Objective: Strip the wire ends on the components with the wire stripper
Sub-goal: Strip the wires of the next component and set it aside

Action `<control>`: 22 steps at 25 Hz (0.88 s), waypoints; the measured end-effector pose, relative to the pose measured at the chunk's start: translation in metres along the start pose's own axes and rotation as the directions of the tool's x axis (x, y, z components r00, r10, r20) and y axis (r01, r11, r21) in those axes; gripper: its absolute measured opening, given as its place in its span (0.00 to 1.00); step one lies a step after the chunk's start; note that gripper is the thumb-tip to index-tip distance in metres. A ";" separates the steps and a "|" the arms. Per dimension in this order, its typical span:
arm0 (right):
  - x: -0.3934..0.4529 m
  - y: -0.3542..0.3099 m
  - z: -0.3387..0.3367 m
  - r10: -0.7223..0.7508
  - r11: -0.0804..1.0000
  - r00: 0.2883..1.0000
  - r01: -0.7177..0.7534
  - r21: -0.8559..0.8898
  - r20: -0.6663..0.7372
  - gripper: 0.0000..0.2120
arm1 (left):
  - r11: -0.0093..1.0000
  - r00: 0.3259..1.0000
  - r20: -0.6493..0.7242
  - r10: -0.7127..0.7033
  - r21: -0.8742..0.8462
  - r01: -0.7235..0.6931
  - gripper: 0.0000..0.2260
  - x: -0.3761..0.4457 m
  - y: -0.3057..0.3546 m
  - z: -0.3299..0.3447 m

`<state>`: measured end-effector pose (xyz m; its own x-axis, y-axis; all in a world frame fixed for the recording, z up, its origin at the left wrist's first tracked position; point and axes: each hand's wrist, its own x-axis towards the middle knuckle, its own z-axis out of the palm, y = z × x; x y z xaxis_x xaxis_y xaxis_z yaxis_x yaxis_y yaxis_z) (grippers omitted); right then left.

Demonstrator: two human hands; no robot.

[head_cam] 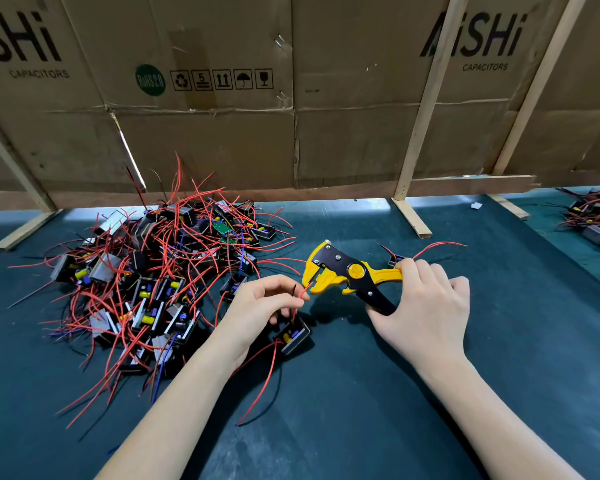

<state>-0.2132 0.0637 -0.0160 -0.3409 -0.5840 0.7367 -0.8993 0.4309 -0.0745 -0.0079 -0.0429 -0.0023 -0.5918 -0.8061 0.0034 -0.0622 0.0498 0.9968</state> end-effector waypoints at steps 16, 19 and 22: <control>0.002 -0.002 -0.007 -0.004 0.997 0.999 0.008 0.074 -0.050 0.20 | 0.994 0.996 0.012 0.088 0.062 -0.089 0.04 0.000 -0.004 -0.001; 0.002 -0.001 -0.006 -0.009 0.998 0.998 0.013 0.067 -0.062 0.19 | 0.992 0.993 0.025 0.116 0.052 -0.117 0.04 -0.001 -0.004 0.000; 0.003 0.000 -0.005 -0.005 0.997 0.997 0.011 0.071 -0.082 0.19 | 0.987 0.986 0.052 0.155 0.033 -0.157 0.04 -0.001 -0.003 0.000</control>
<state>-0.2124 0.0657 -0.0105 -0.3128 -0.5276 0.7898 -0.9201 0.3746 -0.1142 -0.0066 -0.0421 -0.0056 -0.6355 -0.7565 0.1541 0.0054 0.1952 0.9807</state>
